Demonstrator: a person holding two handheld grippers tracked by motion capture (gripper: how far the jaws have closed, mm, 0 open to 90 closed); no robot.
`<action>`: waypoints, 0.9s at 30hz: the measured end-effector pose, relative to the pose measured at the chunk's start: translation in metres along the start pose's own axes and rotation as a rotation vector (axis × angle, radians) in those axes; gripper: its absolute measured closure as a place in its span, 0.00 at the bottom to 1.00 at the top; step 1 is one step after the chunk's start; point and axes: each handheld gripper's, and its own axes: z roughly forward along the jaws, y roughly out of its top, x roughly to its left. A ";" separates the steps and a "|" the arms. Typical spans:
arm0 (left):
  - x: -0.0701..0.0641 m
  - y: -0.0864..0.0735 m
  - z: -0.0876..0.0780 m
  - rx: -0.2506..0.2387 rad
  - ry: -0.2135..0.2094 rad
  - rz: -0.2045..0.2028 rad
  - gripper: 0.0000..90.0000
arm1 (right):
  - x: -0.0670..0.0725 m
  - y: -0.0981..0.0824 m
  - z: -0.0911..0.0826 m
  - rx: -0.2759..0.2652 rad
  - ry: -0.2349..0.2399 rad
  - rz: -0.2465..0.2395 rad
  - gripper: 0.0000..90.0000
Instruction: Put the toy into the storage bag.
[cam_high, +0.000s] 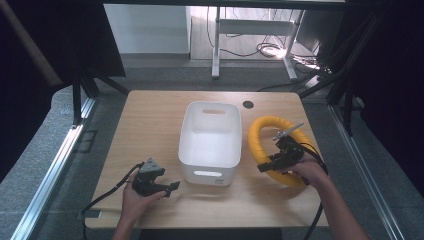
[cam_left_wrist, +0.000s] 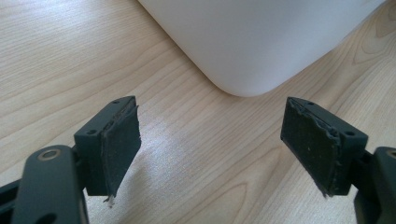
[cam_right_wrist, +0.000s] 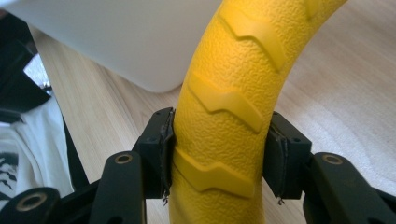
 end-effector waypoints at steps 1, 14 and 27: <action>0.000 0.000 0.000 0.000 0.000 0.000 0.22 | 0.000 0.000 -0.001 -0.011 0.002 0.003 0.56; 0.000 0.000 0.000 0.000 0.000 0.000 0.22 | -0.005 -0.004 -0.026 -0.171 0.002 0.035 0.56; 0.000 0.000 -0.001 -0.003 0.001 0.002 0.22 | -0.011 -0.006 -0.044 -0.287 -0.001 0.072 0.56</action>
